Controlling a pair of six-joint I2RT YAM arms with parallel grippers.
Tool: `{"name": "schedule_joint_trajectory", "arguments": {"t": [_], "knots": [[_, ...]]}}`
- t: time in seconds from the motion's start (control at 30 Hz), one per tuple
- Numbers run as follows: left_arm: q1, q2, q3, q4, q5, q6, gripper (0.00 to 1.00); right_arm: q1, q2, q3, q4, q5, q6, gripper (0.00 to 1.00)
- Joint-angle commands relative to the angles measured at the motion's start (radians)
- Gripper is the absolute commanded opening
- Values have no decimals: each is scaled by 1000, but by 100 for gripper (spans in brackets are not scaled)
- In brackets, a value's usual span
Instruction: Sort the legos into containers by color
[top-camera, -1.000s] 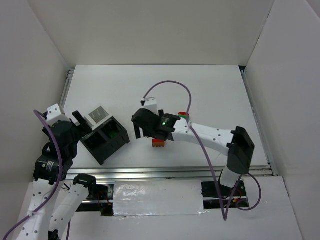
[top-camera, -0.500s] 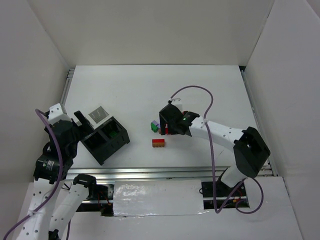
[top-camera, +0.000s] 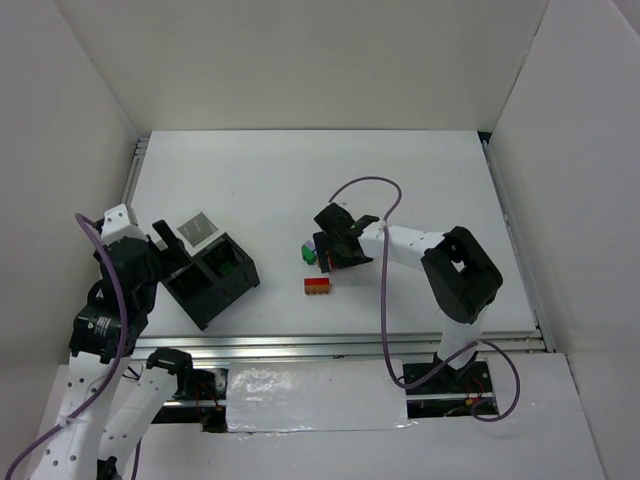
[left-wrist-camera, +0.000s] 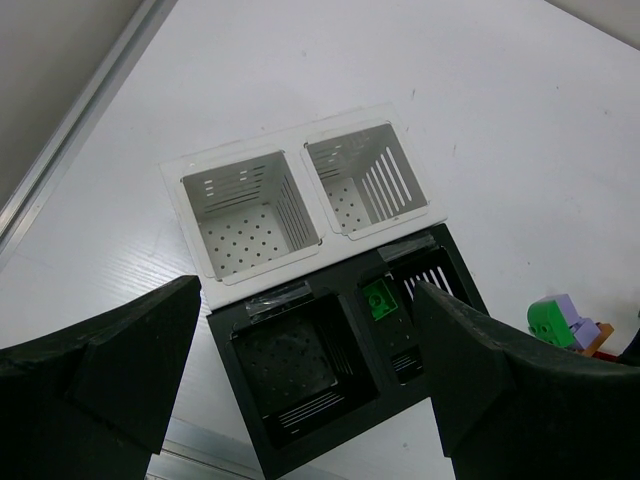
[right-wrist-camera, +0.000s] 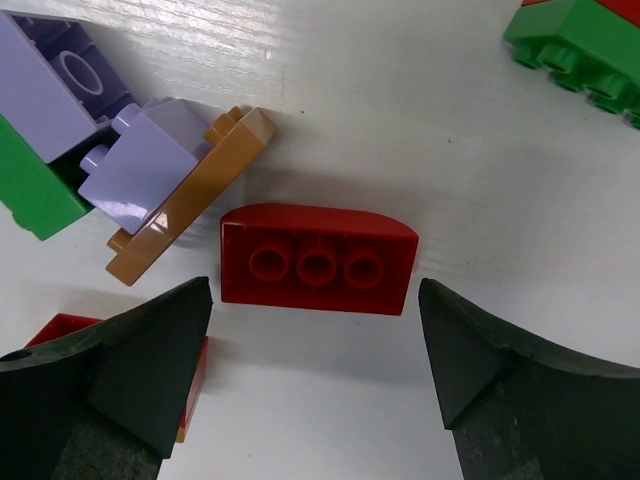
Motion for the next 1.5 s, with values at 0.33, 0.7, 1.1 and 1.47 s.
{"name": "schedule_joint_trajectory", "arguments": {"t": [0.33,0.7,1.1,1.47], "knots": [[7,22,21,55,34,27,100,-29,57,66,29,-13,-49,69],[7,18,25,46,13,17,100,-6,-151,66,-51,95,66,0],[42,-25,76,-83,-266,-137,100,384,-46,501,-83,104,137,0],[60,-67,113,-210,-426,-275,100,576,376,1055,-100,32,14,4]]}}
